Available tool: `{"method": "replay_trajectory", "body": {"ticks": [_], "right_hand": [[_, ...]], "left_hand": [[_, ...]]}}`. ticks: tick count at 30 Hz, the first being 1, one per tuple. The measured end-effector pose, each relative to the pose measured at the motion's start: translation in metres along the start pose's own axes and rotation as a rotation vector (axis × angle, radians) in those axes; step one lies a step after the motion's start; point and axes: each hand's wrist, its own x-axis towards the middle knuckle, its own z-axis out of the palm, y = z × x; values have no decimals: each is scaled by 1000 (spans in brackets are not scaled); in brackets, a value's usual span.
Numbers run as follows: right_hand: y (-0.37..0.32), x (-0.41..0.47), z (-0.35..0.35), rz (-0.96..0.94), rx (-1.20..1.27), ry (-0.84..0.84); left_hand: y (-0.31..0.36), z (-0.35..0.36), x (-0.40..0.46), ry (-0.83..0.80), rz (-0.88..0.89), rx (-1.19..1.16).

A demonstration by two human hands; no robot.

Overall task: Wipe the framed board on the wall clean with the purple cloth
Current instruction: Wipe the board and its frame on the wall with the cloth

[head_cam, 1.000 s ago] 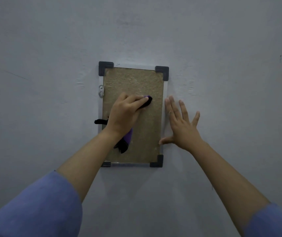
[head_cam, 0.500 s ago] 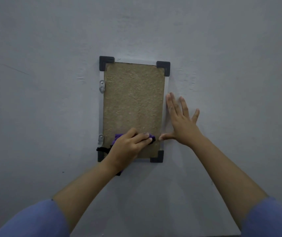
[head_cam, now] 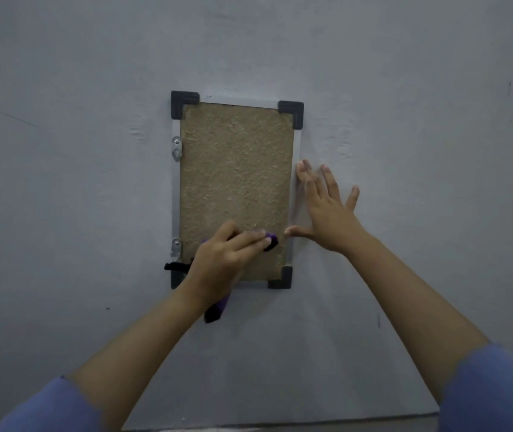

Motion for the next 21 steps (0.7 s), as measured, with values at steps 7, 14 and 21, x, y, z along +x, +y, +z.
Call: {"method": "replay_trajectory", "body": {"ticks": [7,14,21], "right_hand": [[-3,4,4,35,-44,30],[-3,3,4,35,-22,28],[-4,3,4,45,-21,28]], "left_hand": [[8,24,11,-13,-22,-21],[18,29,-24,-161,79,-62],[12,10,-11,-44,-35,-52]]}}
